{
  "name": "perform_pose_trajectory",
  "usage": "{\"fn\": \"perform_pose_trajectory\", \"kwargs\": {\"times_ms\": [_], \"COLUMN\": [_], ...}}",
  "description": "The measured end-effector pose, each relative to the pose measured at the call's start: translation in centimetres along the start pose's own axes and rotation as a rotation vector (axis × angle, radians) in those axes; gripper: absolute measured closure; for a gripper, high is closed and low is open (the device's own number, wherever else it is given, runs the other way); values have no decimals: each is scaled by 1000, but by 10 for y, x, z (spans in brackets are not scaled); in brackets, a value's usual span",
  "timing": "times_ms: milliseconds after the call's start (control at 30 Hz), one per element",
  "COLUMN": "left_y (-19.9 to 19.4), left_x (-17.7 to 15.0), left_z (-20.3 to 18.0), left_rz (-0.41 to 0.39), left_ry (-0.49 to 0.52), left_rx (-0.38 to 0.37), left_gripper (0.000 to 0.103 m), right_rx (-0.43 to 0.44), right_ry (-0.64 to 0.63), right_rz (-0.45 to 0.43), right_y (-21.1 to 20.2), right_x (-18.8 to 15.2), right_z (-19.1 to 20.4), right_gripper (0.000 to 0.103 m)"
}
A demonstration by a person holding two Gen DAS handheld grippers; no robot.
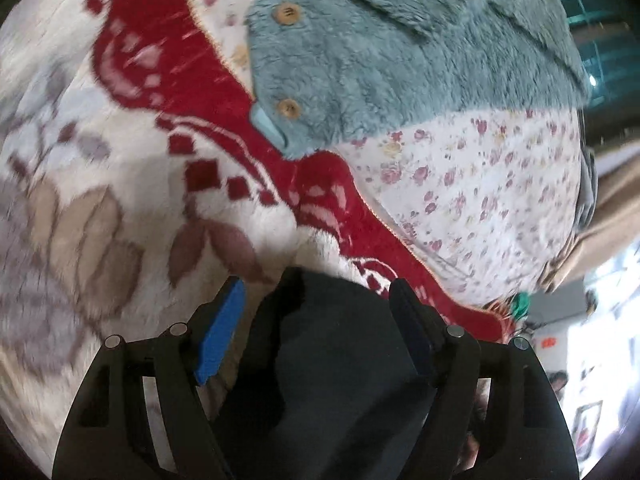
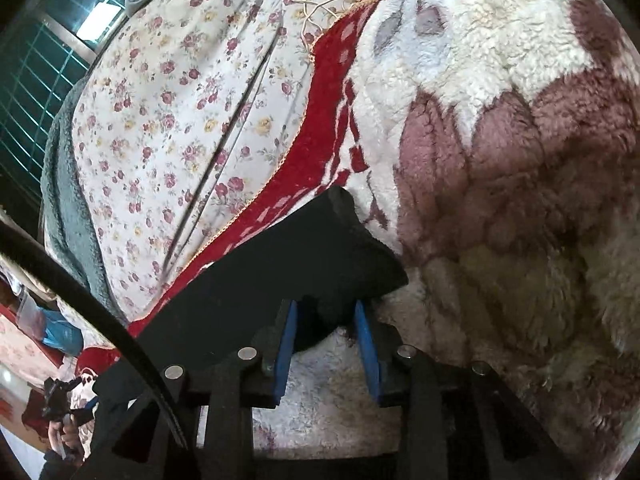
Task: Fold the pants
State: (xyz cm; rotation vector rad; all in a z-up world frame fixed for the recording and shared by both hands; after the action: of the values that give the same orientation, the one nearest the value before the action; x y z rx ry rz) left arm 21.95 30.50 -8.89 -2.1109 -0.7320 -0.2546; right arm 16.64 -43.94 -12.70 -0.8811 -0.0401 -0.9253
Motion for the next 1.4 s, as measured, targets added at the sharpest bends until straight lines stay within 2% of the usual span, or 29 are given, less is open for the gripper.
{"fn": "perform_pose_trajectory", "kwargs": {"times_ms": [167, 267, 400, 433, 500, 533, 567, 600, 633, 733, 867, 967, 1100, 1167, 1200, 1267, 1333, 1400], "left_y": [20, 27, 28, 29, 33, 34, 36, 37, 37, 29, 16, 8, -2, -6, -9, -13, -18, -21], "left_x": [6, 6, 5, 4, 2, 2, 1, -1, -2, -4, -7, -8, -11, -12, -12, -12, -13, -13], "left_z": [3, -4, -11, -12, -15, -16, -16, -16, -16, -19, -29, -44, -63, -71, -75, -82, -87, -91], "left_rz": [58, 91, 88, 96, 114, 118, 124, 133, 141, 115, 67, 36, -6, -18, -24, -38, -51, -56], "left_ry": [63, 169, 258, 268, 294, 304, 306, 307, 311, 313, 321, 352, 394, 419, 431, 442, 438, 436], "left_rx": [33, 66, 84, 78, 90, 101, 101, 117, 117, 115, 126, 138, 151, 167, 177, 189, 186, 182], "left_gripper": [29, 29, 29, 32, 40, 49, 61, 69, 88, 95, 96, 97, 97, 97, 97, 97, 97, 97], "right_rx": [3, 4, 4, 3, 3, 3, 4, 4, 5, 5, -2, -81, -102, -155, -181, -230, -277, -290], "right_ry": [1, 1, 1, 1, 0, 1, 1, 2, 2, 2, 13, 33, 76, 72, 52, -40, -127, -127], "right_rz": [-2, -2, -2, -2, -2, -2, -2, -2, -2, -2, 17, 90, 82, 96, 125, 251, 342, 363], "right_y": [0, -1, -1, -1, -1, -1, -1, -1, -1, -1, -2, -9, -23, -18, -10, 17, 43, 58], "right_x": [-2, -2, -2, -2, -2, -2, -2, -2, -2, -2, 0, 15, 52, 75, 81, 87, 92, 100], "right_z": [4, 4, 4, 4, 4, 4, 3, 3, 4, 4, 6, 14, 22, 25, 29, 41, 50, 50], "right_gripper": [74, 74, 74, 74, 74, 74, 74, 74, 74, 74, 74, 70, 61, 60, 60, 60, 60, 60]}}
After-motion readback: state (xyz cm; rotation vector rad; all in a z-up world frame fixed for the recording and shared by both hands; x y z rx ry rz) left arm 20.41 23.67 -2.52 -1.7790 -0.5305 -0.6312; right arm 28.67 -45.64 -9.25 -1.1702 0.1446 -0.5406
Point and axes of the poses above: each gripper's, at about its wrist camera, not at the fingertips, and y roughly the way its jaws point, z to its left, x to its top, the point moved 4 cm from there along y, roughly the way its jaws point, and after that the axes turned 13 degrees about y, right-handed, at the moved point
